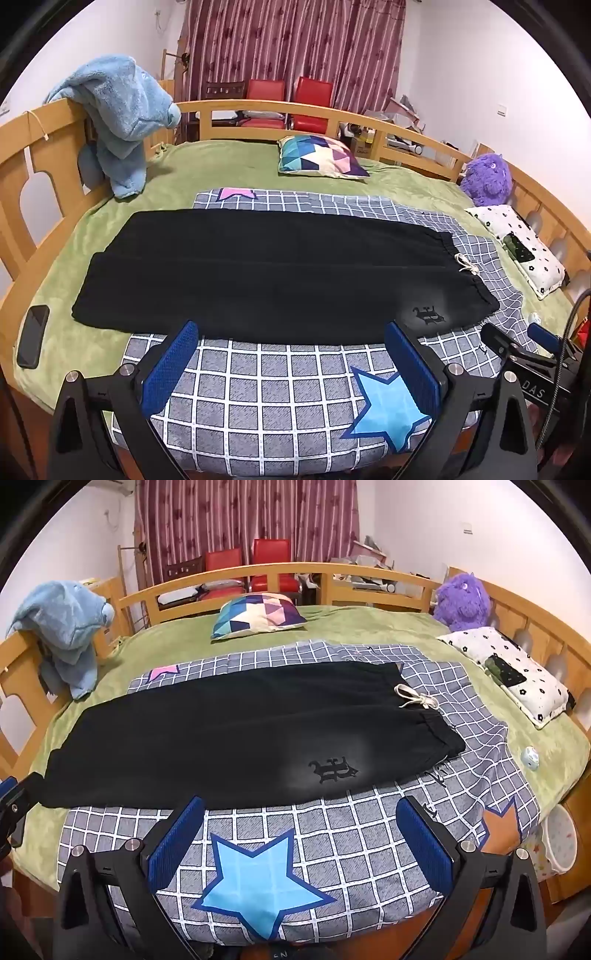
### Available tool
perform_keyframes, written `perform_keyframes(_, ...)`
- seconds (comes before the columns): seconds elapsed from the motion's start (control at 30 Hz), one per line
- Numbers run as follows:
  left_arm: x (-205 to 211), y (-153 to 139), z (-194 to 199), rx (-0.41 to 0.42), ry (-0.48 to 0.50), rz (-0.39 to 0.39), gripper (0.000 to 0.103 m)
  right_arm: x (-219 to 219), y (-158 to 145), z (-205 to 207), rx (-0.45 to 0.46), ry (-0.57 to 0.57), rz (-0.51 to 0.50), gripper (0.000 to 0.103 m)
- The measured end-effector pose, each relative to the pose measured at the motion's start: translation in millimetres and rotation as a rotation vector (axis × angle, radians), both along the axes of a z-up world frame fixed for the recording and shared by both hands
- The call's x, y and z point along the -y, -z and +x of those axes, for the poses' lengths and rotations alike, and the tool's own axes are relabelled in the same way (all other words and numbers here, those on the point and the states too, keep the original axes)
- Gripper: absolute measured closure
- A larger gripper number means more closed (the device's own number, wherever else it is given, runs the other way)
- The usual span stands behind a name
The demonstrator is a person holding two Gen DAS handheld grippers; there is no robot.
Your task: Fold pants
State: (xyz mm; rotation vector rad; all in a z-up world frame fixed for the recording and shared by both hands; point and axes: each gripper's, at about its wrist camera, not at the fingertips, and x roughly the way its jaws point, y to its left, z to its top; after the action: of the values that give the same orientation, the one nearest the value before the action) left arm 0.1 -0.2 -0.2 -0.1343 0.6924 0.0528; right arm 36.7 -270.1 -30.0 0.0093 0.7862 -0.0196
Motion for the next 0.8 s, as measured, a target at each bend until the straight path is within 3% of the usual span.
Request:
perform_keyframes(0.2,-0.7,5.2,4.9,-0.047,-0.001,-0.032,0.002,-0.6,0.8,-1.6,-0.002,-0.004,0.006,0.001)
perform_keyframes(0.8,-8.6,8.3,0.0,-0.036,-0.006,-0.037,0.002,-5.7,2.1,-3.5,-0.021,-0.027,0.019,0.001)
